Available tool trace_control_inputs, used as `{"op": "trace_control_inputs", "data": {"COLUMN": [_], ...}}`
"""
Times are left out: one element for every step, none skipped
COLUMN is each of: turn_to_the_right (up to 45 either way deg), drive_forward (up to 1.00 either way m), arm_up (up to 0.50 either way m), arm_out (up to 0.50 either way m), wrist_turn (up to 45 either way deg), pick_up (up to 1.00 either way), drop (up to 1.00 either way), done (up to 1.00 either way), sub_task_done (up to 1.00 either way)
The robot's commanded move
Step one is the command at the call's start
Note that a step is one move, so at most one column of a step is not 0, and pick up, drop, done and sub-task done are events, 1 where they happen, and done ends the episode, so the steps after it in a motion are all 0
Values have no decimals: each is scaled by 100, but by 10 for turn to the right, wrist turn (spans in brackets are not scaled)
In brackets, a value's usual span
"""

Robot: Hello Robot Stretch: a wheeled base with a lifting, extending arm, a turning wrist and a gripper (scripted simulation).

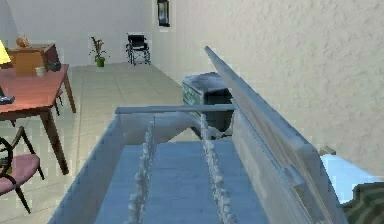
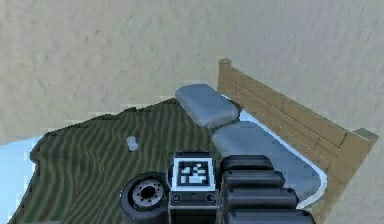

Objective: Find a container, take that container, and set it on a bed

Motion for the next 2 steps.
{"op": "trace_control_inputs", "data": {"turn_to_the_right": [30, 0], "drive_forward": [0, 0], "arm_up": [0, 0], "arm_out": [0, 48], "wrist_turn": [0, 0], "pick_up": [0, 0], "drop": [0, 0], "done": [0, 0], "sub_task_done": [0, 0]}}
